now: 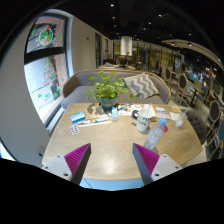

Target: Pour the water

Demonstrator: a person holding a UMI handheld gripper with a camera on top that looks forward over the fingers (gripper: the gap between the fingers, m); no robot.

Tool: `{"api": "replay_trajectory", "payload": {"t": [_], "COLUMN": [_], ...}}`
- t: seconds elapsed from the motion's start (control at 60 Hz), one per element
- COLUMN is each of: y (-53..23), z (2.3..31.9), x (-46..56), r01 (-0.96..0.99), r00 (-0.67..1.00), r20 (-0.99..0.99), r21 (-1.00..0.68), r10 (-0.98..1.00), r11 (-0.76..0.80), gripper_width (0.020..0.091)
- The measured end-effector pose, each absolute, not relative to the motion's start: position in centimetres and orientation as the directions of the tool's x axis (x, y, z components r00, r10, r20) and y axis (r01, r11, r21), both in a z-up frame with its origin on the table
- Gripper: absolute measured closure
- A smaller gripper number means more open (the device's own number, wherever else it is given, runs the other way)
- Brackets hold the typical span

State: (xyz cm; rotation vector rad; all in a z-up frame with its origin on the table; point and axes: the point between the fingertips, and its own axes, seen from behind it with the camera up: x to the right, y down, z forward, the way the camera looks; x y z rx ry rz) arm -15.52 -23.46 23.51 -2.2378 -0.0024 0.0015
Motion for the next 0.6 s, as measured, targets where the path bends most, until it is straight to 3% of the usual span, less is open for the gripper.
{"api": "replay_trajectory", "payload": {"t": [0.167, 0.4, 0.6], "y": [-24.3, -23.9, -19.8], "z": [21.8, 15.7, 12.7], "x": [-12.0, -2.3, 3.4], "r01": [-0.009, -0.028, -0.05], "r00": [0.999, 0.996, 0.995], "r20": [0.021, 0.034, 0.011], "r21": [-0.775, -0.782, -0.82], "r10": [-0.039, -0.087, -0.103], "r11": [-0.632, -0.623, -0.57], "gripper_width": [0.0252, 0.025, 0.025]}}
